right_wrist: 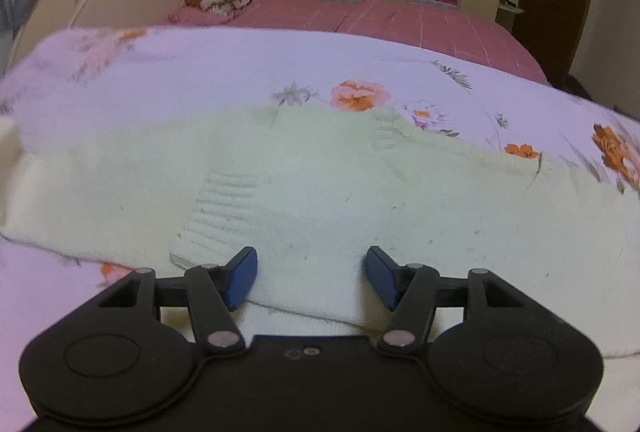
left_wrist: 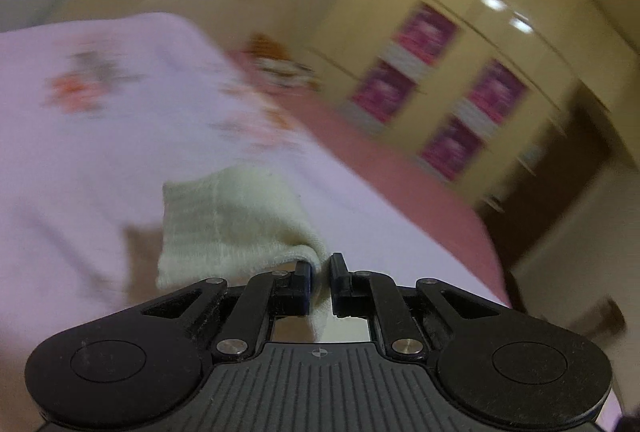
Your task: Fold small clothes
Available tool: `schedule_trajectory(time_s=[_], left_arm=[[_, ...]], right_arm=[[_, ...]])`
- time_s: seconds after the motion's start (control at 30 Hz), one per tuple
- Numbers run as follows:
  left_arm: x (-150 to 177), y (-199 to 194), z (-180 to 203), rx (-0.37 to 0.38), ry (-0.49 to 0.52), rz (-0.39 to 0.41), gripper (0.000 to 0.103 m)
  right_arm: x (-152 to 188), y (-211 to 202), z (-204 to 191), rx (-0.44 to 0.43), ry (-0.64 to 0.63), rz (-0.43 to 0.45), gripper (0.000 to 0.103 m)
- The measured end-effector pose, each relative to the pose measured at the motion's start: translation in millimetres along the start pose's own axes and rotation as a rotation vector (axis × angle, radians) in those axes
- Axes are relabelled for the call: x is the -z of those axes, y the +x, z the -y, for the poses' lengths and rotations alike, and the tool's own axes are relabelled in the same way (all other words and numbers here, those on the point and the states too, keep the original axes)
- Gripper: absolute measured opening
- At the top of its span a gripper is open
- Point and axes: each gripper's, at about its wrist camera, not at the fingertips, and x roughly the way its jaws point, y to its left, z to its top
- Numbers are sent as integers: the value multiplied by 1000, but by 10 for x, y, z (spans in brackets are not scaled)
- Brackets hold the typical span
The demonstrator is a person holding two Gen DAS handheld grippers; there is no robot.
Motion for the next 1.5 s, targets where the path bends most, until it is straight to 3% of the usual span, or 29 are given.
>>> schedule_trajectory(time_s=[0.17, 0.3, 0.4, 0.57, 0.63, 0.67, 0.7, 0.77, 0.83, 1.1, 1.5], left_arm=[[304, 237, 865, 182, 113, -140, 9], [723, 482, 1417, 260, 186, -277, 9], [1036, 657, 1706, 262, 233, -376, 9], [1293, 797, 1914, 192, 257, -468, 10], [1354, 769, 1966, 176, 278, -462, 15], [1366, 763, 1994, 173, 289, -457, 41], [1396, 717, 1994, 178, 292, -451, 77], [1468, 585, 2084, 171, 315, -391, 93], [1492, 490, 2197, 182, 373, -361, 93], [1347, 260, 2210, 165, 339, -301, 93], [1051, 69, 1406, -80, 270, -240, 93]], right_arm=[[-31, -174, 209, -8, 46, 25, 60], [-1, -374, 509, 19, 82, 44, 60], [64, -487, 784, 51, 111, 48, 60], [211, -566, 1192, 90, 163, 26, 60], [264, -580, 1294, 94, 175, 19, 60], [290, -591, 1337, 100, 178, 17, 60], [306, -595, 1375, 104, 179, 13, 60], [328, -620, 1430, 111, 177, 10, 61], [343, -653, 1479, 125, 163, 13, 62], [356, -792, 1644, 131, 134, 36, 62], [306, -777, 1508, 61, 102, 39, 64]])
